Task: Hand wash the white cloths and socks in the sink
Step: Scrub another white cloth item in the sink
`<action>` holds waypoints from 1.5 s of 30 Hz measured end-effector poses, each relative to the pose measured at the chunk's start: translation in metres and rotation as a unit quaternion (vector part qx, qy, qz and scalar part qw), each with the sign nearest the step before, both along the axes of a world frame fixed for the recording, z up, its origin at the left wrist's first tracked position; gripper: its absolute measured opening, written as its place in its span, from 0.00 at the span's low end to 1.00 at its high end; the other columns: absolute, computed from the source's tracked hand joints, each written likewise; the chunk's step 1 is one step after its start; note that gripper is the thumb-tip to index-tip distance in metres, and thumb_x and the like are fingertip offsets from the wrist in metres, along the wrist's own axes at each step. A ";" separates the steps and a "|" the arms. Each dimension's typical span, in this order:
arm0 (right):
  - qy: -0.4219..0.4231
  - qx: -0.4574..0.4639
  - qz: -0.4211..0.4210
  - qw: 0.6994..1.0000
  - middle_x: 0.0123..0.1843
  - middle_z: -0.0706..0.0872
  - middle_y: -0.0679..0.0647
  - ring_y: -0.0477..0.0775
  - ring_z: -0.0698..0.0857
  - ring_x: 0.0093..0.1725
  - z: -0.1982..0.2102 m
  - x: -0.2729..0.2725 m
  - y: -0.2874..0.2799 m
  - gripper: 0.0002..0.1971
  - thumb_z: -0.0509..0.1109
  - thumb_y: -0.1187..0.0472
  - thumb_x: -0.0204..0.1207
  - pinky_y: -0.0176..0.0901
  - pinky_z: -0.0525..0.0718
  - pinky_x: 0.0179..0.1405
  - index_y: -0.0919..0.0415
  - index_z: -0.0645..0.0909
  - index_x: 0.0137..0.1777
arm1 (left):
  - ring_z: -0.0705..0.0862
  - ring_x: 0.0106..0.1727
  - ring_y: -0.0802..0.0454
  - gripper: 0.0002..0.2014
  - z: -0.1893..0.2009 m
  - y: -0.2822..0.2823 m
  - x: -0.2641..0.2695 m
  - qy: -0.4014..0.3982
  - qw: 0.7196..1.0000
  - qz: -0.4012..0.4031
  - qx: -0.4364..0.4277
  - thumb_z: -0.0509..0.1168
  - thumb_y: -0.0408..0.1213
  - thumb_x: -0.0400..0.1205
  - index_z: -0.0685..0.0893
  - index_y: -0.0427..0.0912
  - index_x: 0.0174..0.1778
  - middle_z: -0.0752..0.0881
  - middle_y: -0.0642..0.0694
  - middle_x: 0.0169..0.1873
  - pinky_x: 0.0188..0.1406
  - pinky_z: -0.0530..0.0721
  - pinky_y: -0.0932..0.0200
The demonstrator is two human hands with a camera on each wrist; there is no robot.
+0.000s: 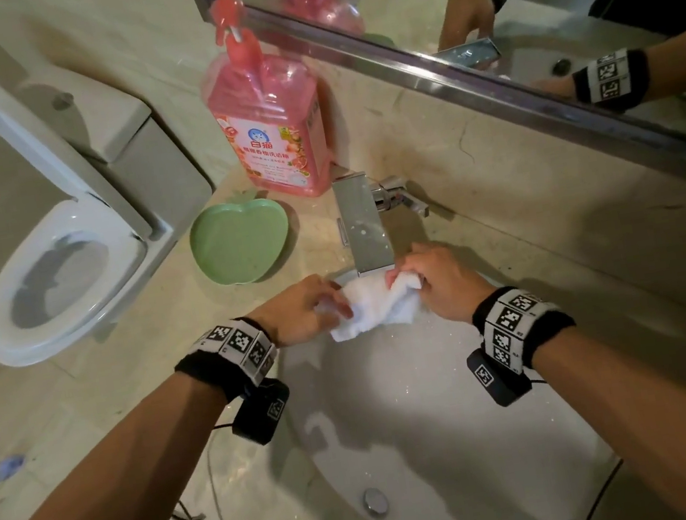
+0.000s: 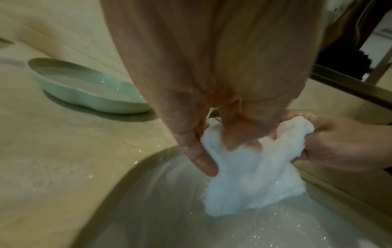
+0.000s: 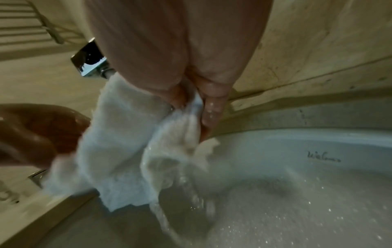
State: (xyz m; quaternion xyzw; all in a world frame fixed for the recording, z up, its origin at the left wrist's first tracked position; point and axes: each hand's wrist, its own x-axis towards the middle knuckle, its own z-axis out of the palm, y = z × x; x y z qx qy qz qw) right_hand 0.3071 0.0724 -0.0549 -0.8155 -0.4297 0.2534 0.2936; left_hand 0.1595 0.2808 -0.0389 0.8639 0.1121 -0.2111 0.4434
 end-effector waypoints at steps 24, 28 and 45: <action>0.209 -0.073 -0.069 0.973 0.60 0.84 0.48 0.49 0.84 0.58 -0.012 -0.010 0.015 0.40 0.88 0.52 0.59 0.44 0.84 0.58 0.52 0.74 0.71 | 0.83 0.50 0.35 0.27 -0.024 -0.033 0.028 -0.139 0.964 0.033 0.225 0.70 0.28 0.72 0.73 0.37 0.69 0.80 0.35 0.53 0.45 0.78 0.53; 0.279 -0.063 -0.053 0.957 0.57 0.87 0.48 0.46 0.86 0.56 -0.024 -0.018 0.036 0.30 0.86 0.63 0.64 0.31 0.82 0.45 0.51 0.80 0.65 | 0.79 0.49 0.39 0.26 -0.015 -0.023 0.014 -0.186 0.965 0.028 0.185 0.71 0.26 0.67 0.75 0.41 0.61 0.77 0.41 0.52 0.42 0.76 0.52; 0.072 -0.124 -0.130 0.981 0.63 0.82 0.54 0.57 0.83 0.59 0.005 0.011 0.008 0.42 0.86 0.51 0.61 0.46 0.81 0.54 0.58 0.70 0.73 | 0.86 0.60 0.46 0.32 -0.022 -0.033 0.053 0.006 0.997 0.074 0.002 0.79 0.44 0.72 0.80 0.49 0.73 0.86 0.45 0.65 0.50 0.84 0.58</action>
